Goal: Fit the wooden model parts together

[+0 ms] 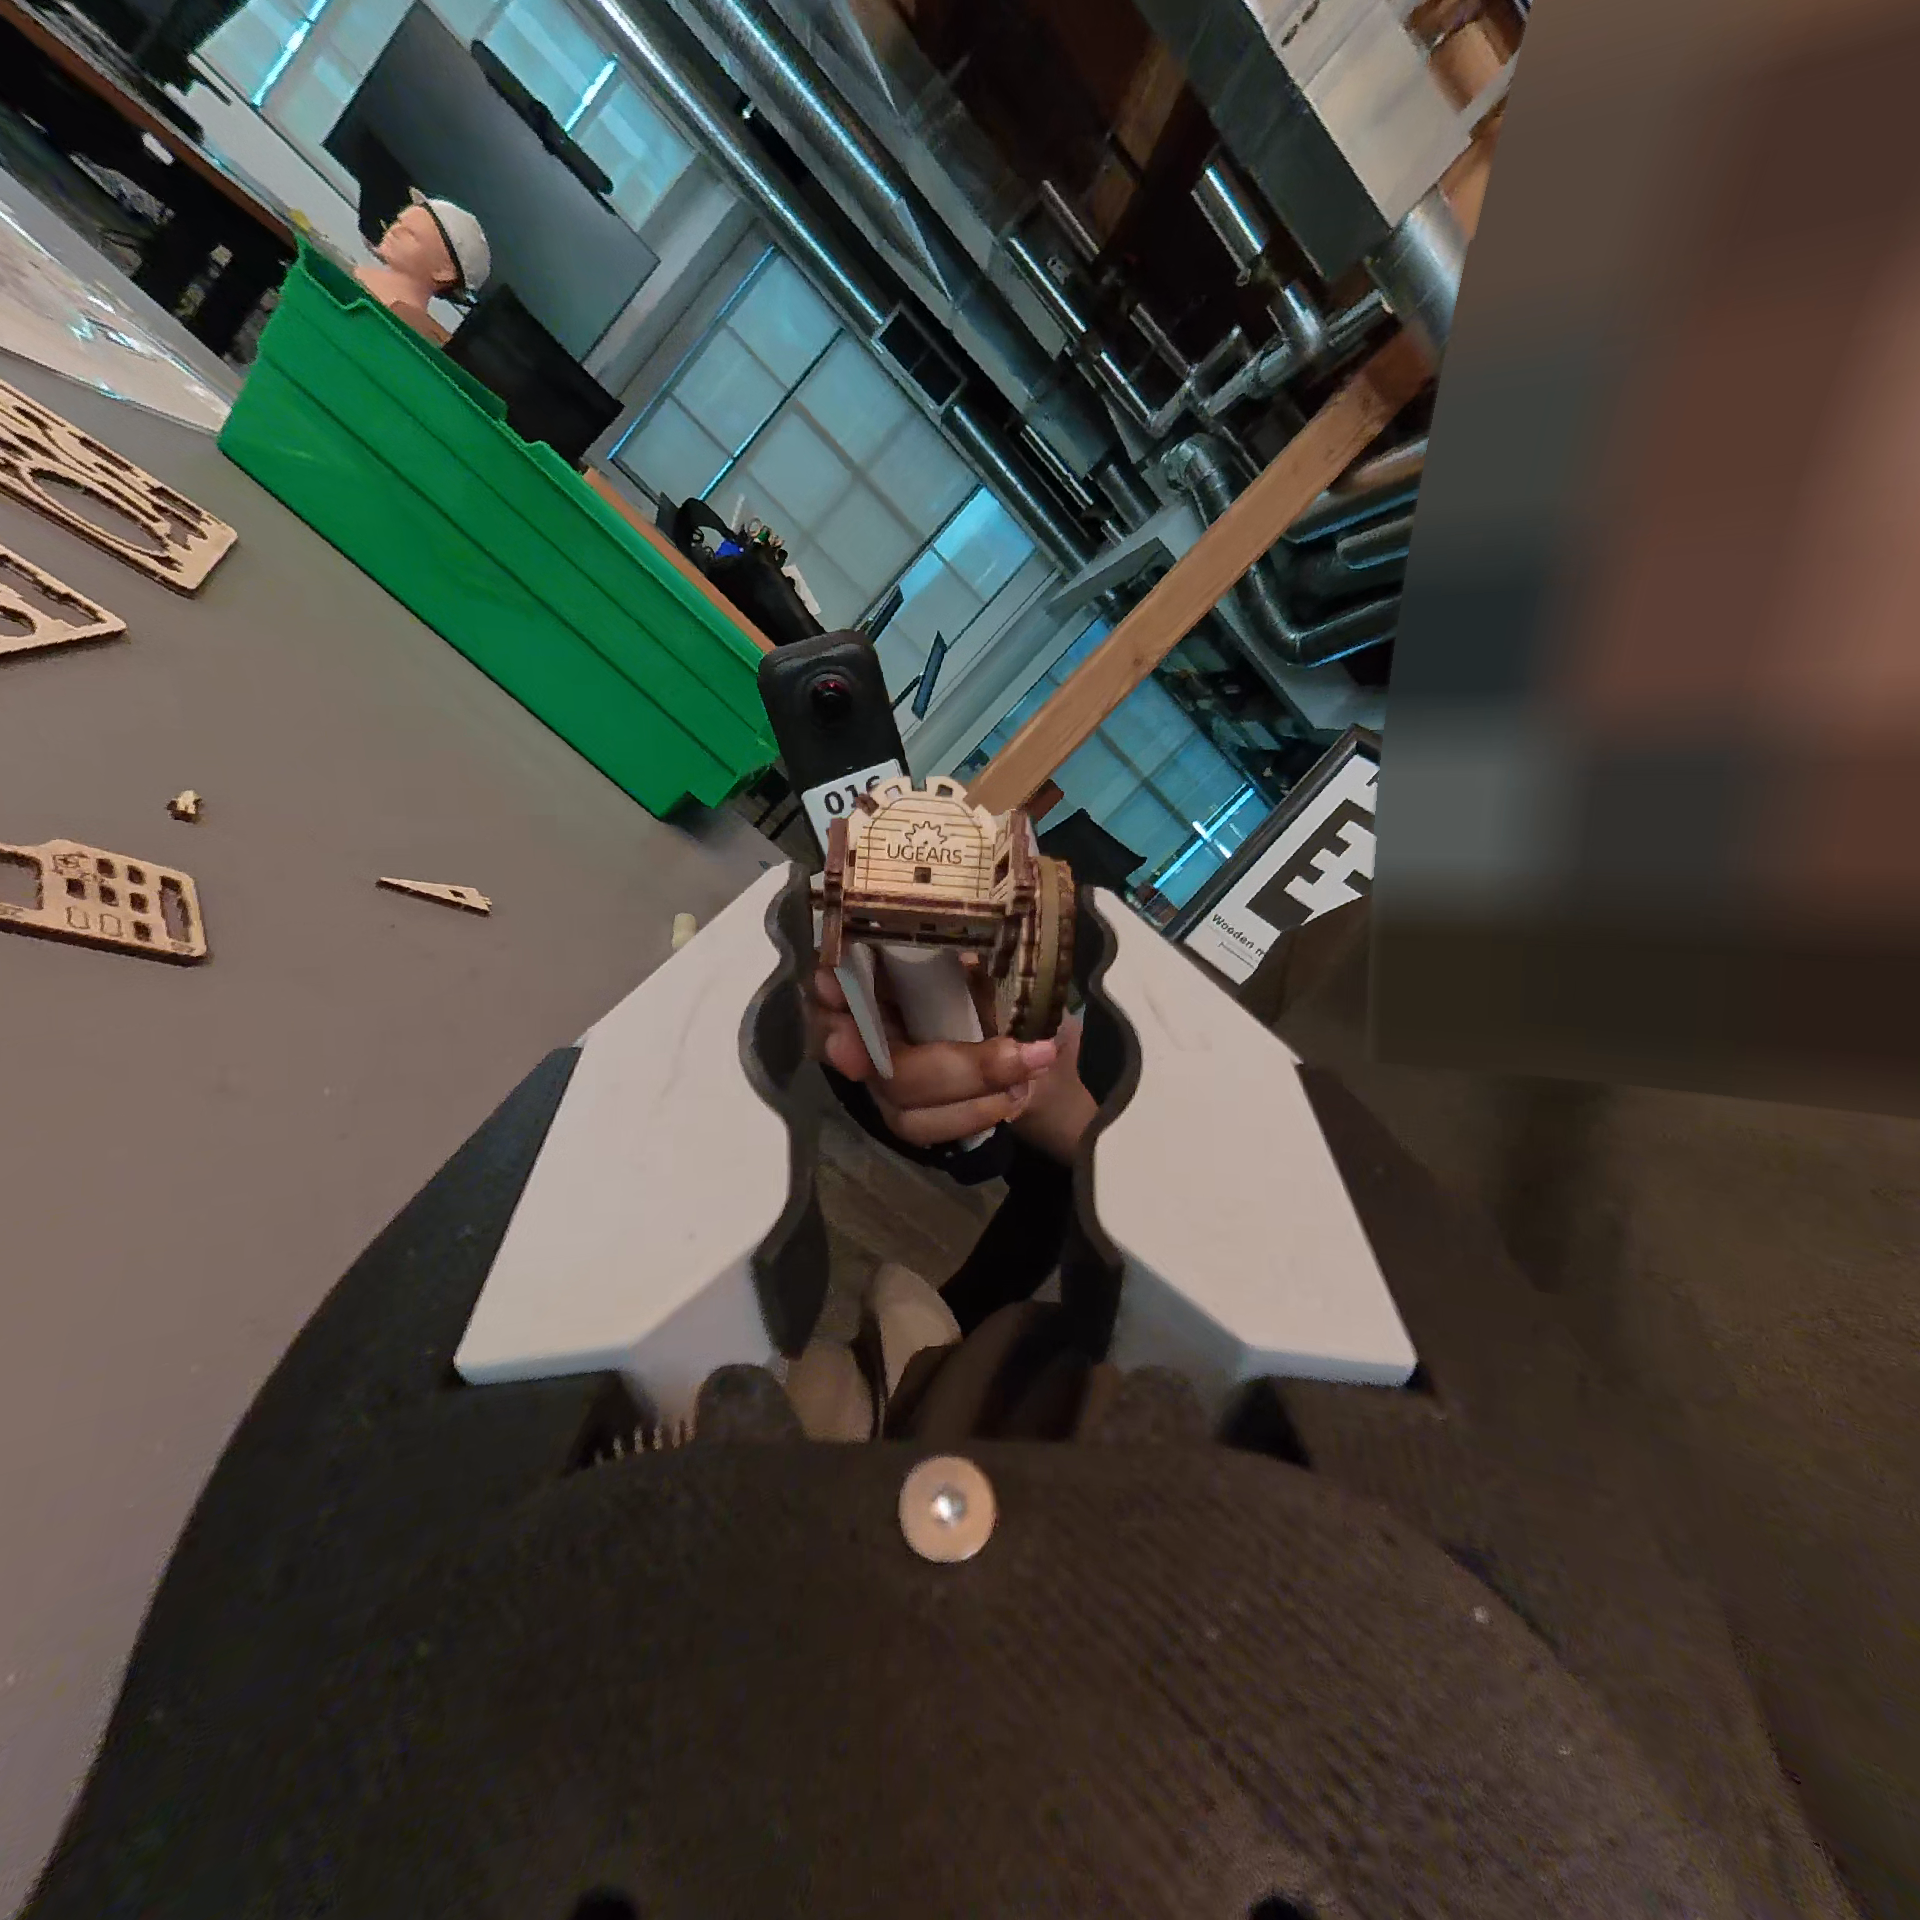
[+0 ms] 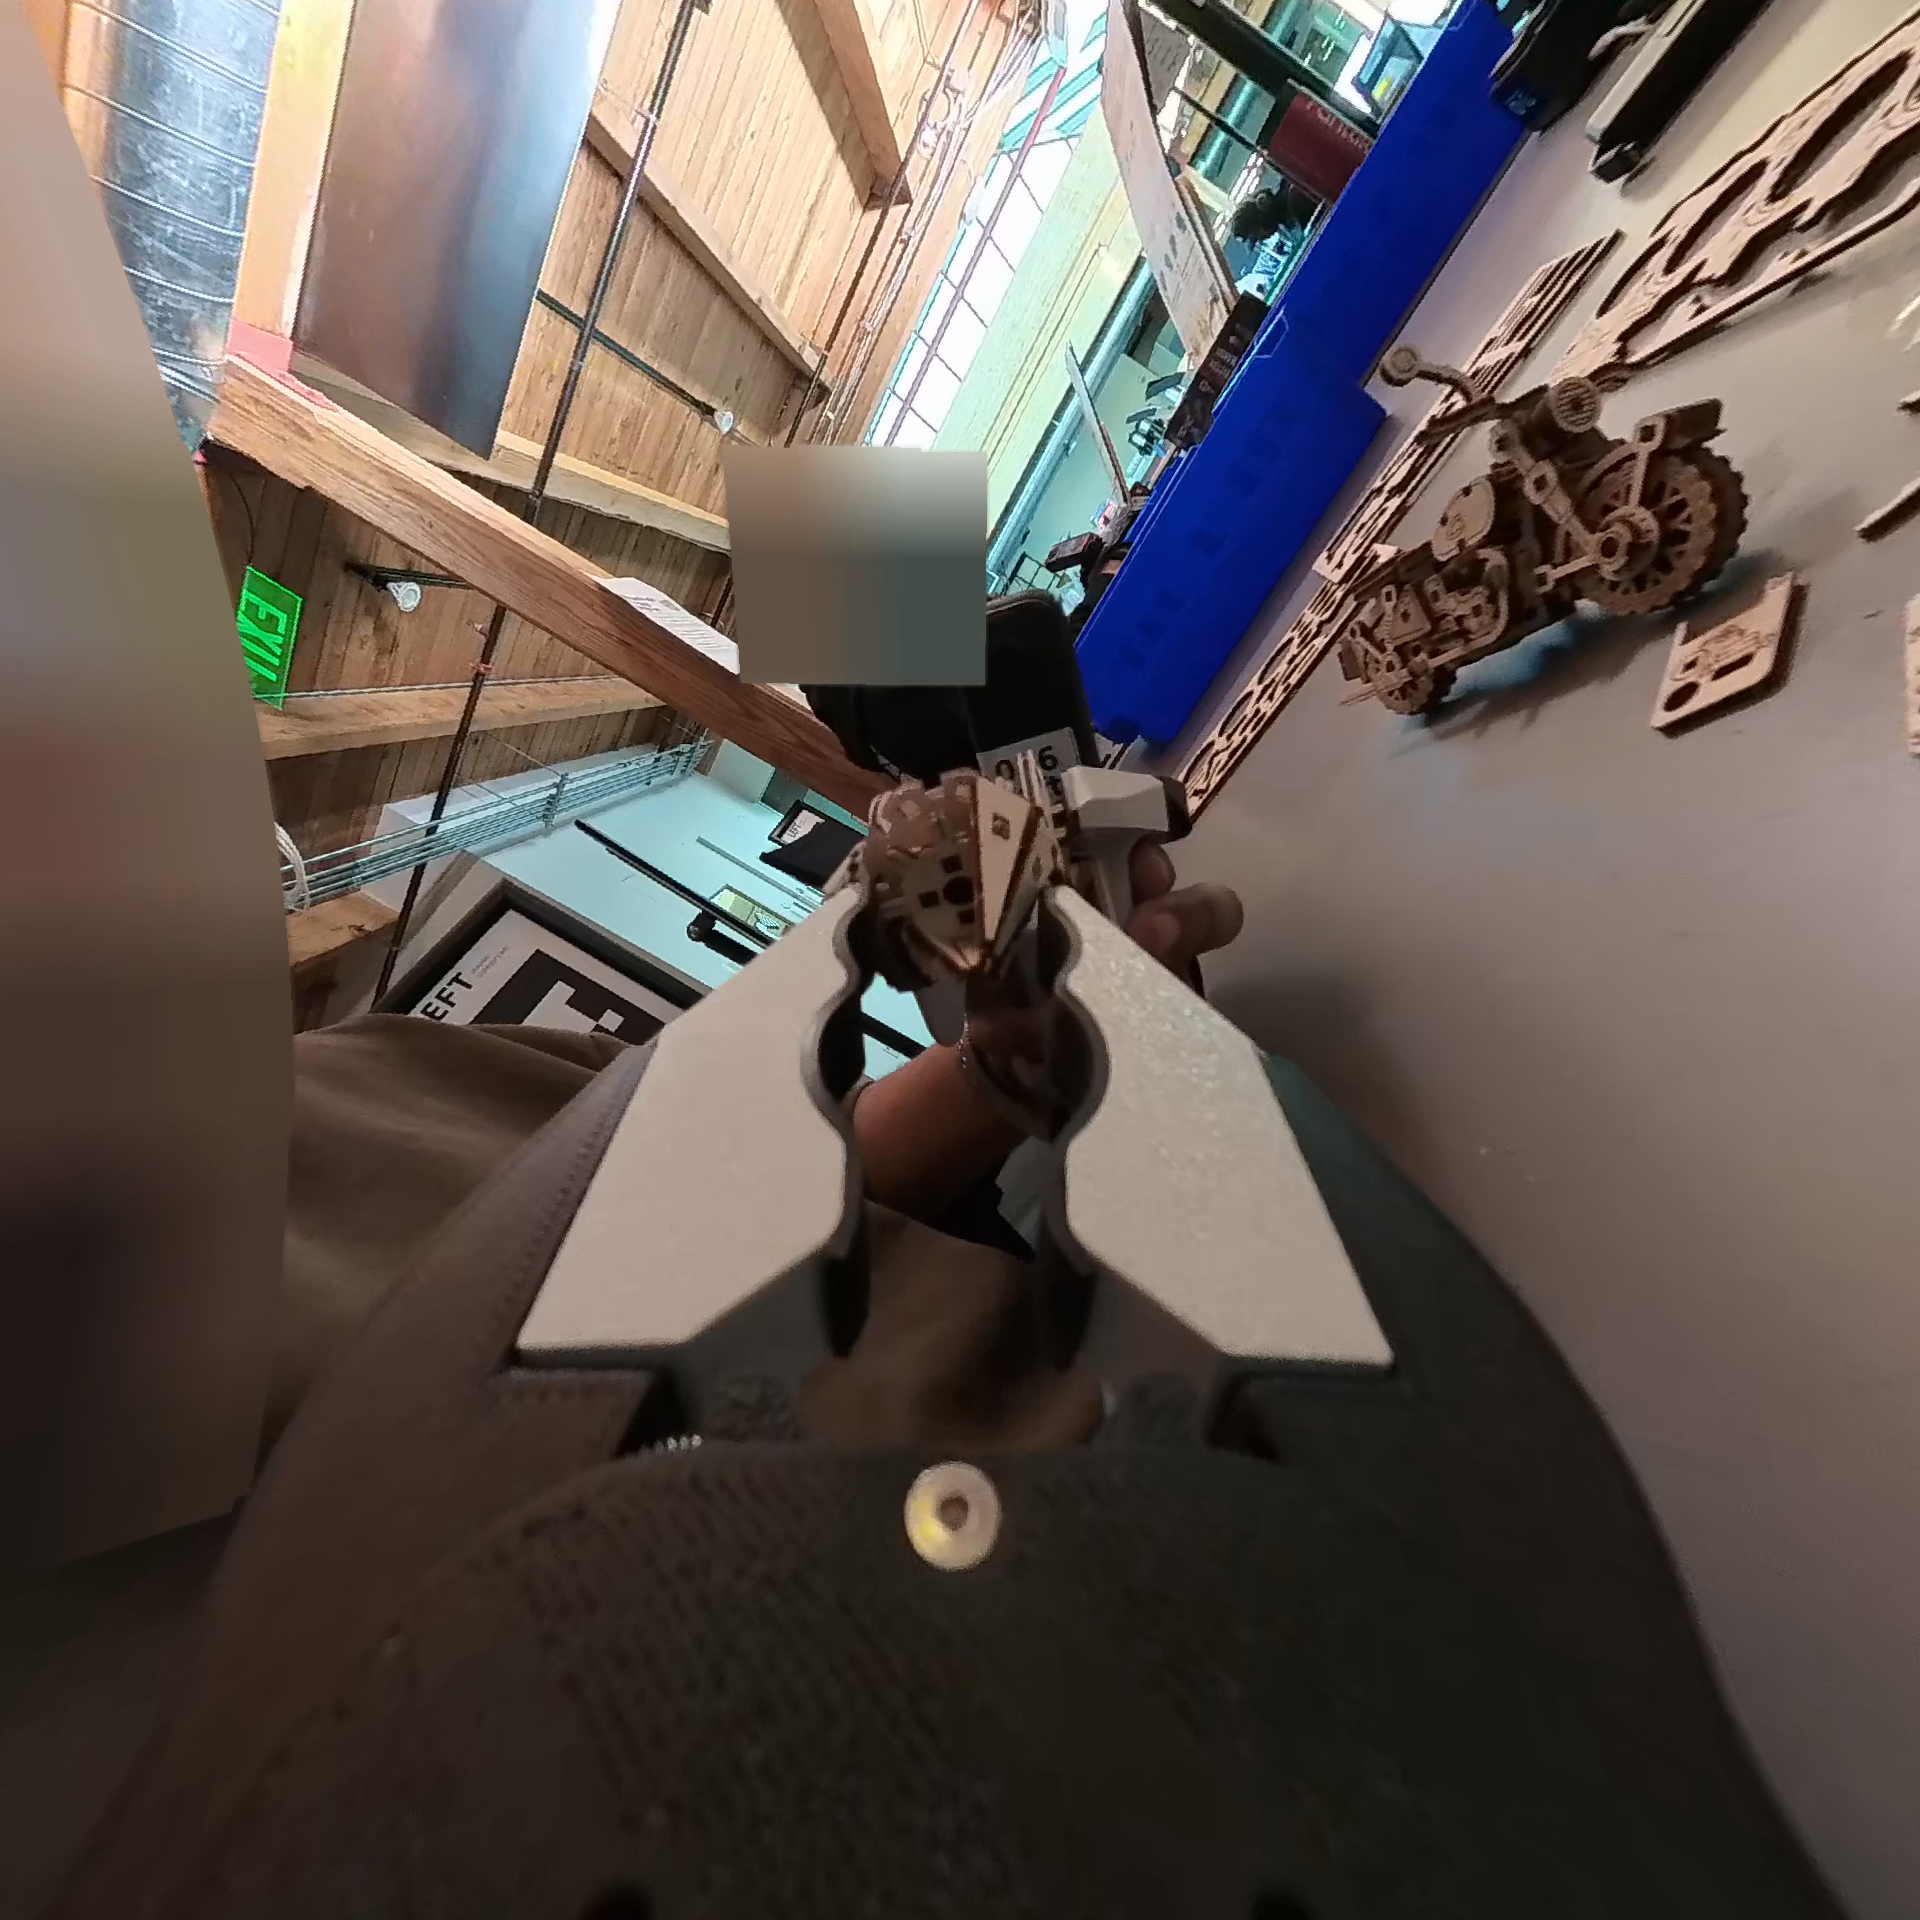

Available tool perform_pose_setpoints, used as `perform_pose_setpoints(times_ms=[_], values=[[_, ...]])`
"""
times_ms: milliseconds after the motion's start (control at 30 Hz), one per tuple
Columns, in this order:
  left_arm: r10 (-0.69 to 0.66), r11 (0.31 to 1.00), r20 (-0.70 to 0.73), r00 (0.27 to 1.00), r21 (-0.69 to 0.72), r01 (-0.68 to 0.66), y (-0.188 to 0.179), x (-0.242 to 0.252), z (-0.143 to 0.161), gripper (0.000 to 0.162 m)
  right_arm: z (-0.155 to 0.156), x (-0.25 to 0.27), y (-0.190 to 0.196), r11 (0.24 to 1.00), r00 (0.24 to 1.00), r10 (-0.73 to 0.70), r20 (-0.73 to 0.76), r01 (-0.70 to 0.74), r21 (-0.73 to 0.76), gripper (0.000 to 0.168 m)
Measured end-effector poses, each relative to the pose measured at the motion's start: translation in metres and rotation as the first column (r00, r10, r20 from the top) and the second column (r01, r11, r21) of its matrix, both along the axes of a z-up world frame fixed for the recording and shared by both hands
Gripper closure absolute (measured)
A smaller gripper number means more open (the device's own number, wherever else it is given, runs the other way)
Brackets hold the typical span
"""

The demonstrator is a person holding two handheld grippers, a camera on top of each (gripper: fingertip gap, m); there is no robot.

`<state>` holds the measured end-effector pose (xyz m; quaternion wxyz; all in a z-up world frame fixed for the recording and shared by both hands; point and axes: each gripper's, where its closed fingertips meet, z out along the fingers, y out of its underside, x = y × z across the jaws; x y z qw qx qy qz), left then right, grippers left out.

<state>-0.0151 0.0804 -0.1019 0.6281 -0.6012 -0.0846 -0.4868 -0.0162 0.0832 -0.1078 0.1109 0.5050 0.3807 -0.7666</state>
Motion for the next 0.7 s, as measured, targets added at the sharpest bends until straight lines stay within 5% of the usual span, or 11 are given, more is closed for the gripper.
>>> perform_pose_setpoints(times_ms=[33, 700], values=[[0.004, 1.0, -0.017, 1.0, -0.002, -0.004, 0.0002, 0.0005, -0.0007, 0.115, -0.0003, -0.0001, 0.0004, 1.0, 1.0, -0.001, 0.002, 0.001, 0.001, 0.139], [0.038, 0.999, -0.127, 0.991, -0.005, -0.038, -0.0003, 0.0012, -0.0033, 0.115, -0.0046, -0.0002, -0.0014, 0.999, 1.0, 0.009, 0.008, -0.009, 0.034, 0.139]])
